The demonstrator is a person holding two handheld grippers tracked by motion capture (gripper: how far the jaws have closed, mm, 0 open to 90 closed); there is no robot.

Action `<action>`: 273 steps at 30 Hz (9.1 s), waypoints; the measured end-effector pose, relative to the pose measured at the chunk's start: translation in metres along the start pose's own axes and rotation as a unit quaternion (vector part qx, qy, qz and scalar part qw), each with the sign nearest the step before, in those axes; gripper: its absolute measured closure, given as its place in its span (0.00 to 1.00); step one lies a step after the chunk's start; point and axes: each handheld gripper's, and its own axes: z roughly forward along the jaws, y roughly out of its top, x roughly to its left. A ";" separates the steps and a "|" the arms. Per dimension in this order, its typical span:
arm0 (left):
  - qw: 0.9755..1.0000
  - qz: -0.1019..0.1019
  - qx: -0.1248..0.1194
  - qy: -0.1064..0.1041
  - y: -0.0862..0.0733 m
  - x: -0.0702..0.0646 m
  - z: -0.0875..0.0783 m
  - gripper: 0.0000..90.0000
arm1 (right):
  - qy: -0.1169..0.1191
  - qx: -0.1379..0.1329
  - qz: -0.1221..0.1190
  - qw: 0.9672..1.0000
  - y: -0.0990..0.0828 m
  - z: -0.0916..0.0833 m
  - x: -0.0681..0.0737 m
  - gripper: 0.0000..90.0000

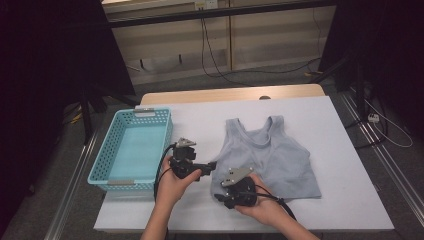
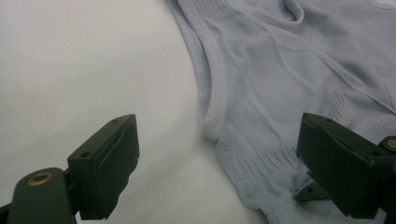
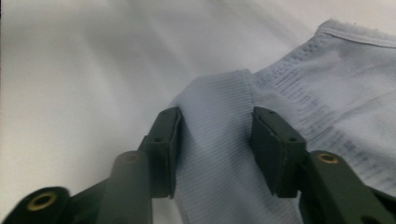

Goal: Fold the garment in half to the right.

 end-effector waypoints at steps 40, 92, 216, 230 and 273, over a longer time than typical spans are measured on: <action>1.000 -0.017 -0.016 0.005 0.005 0.003 0.000 0.11 | 0.018 -0.042 0.048 0.998 0.003 -0.022 -0.012 0.92; 1.000 -0.023 -0.004 0.005 0.064 0.014 0.072 0.16 | 0.034 -0.071 0.045 0.996 0.003 -0.039 -0.008 0.92; 0.993 -0.101 0.025 0.054 0.073 0.055 0.058 0.93 | 0.063 -0.087 -0.009 0.994 0.016 -0.032 0.012 0.92; 0.992 -0.104 0.024 0.064 0.073 0.061 0.049 0.93 | 0.071 -0.093 -0.008 0.993 0.018 -0.032 0.013 0.92; 0.989 -0.112 0.027 0.090 0.067 0.076 0.018 0.93 | 0.093 -0.109 -0.012 0.990 0.034 -0.026 0.023 0.92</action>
